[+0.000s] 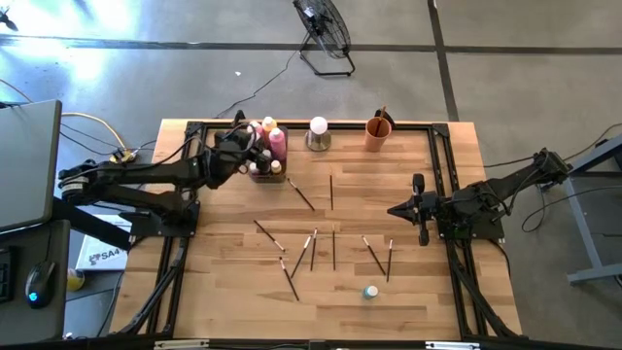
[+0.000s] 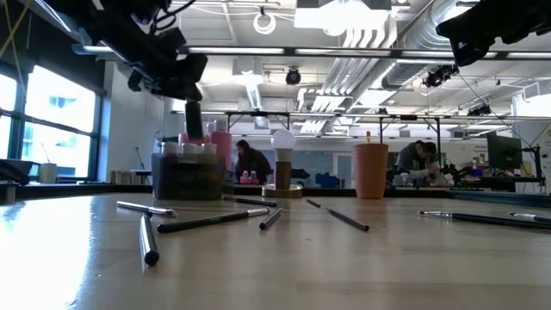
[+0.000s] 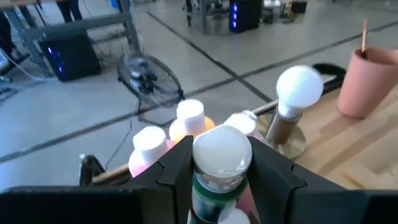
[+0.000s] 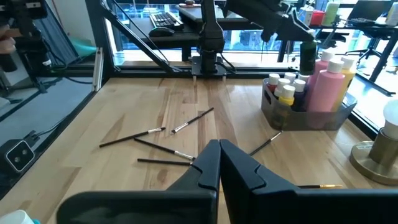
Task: Pick & Place Paint Supplies
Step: Put the small green paint bottle into the gray bin
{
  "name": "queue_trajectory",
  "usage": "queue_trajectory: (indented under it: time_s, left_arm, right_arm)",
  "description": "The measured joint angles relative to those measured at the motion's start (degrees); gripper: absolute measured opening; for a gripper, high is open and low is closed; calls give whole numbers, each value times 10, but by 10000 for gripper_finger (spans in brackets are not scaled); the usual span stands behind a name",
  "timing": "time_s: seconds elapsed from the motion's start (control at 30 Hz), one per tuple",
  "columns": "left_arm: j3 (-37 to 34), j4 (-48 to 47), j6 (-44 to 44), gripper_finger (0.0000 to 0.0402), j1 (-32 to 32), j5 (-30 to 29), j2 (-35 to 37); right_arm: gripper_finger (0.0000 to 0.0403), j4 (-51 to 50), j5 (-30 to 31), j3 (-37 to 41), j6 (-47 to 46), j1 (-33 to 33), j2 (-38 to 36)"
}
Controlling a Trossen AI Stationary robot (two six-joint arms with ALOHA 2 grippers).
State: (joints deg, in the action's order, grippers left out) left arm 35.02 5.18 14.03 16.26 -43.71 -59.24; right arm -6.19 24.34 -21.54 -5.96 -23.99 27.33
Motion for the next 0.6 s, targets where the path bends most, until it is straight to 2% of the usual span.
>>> queue_trajectory:
  time_s: [0.17, 0.6]
  left_arm:
    - [0, 41, -5, 123, 28, 22, -34]
    - [0, 52, 23, 123, 63, 35, -114]
  right_arm:
    - [2, 0, 2, 0, 0, 0, 0]
    - [2, 0, 2, 0, 2, 0, 0]
